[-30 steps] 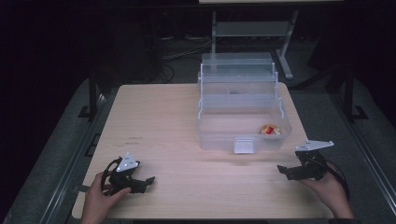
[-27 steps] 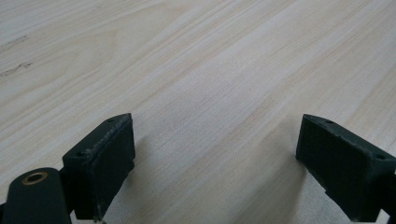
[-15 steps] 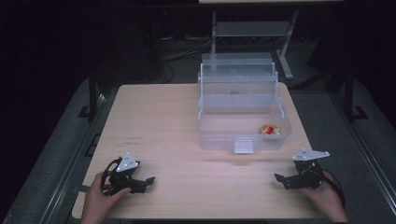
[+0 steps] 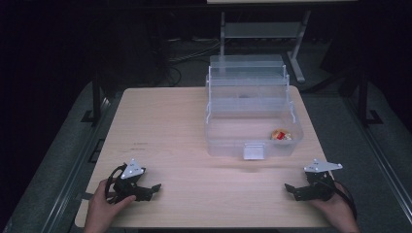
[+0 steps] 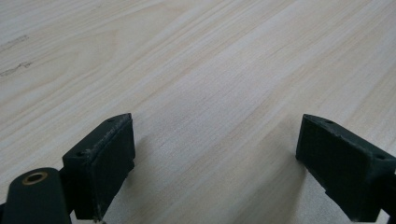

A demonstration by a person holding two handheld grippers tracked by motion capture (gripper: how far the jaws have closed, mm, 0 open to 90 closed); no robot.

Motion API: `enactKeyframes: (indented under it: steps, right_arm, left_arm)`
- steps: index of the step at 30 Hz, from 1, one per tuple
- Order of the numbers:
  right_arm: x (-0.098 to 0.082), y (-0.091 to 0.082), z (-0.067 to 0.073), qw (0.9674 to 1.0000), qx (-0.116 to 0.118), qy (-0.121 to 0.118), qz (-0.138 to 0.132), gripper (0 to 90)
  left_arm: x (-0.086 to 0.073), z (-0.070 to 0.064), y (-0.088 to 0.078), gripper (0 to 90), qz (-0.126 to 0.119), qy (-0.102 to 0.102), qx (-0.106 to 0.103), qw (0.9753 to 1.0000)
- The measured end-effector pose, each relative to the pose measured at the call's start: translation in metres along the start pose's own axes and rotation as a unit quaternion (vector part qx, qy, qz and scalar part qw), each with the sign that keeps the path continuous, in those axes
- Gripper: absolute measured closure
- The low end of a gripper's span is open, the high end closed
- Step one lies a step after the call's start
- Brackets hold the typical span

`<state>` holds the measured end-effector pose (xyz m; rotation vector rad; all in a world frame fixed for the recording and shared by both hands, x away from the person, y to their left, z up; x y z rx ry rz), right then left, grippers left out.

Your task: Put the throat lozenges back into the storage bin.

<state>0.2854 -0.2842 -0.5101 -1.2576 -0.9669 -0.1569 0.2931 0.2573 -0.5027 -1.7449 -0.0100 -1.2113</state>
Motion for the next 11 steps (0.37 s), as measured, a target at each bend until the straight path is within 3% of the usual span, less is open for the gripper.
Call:
enactKeyframes:
  steps: [3,11]
  right_arm:
    - [-0.0019,0.0005,-0.0011,0.9999,0.003,0.001,-0.012,1.7]
    - [-0.0020,0.0006,-0.0012,0.9999,0.002,0.002,-0.011,1.6]
  left_arm:
    - [0.0000,0.0000,0.0000,10.8,0.000,0.000,0.000,1.0000]
    - [0.0000,0.0000,0.0000,10.8,0.000,0.000,0.000,1.0000]
Point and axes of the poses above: each handheld gripper's, and its own axes: y roughly forward along the jaws, x roughly out of its top, z roughly to its left, the point moved 4 cm from there along y, roughly forward along the jaws, and after that the axes turned 3 degrees about -x, right-handed, at the moved point
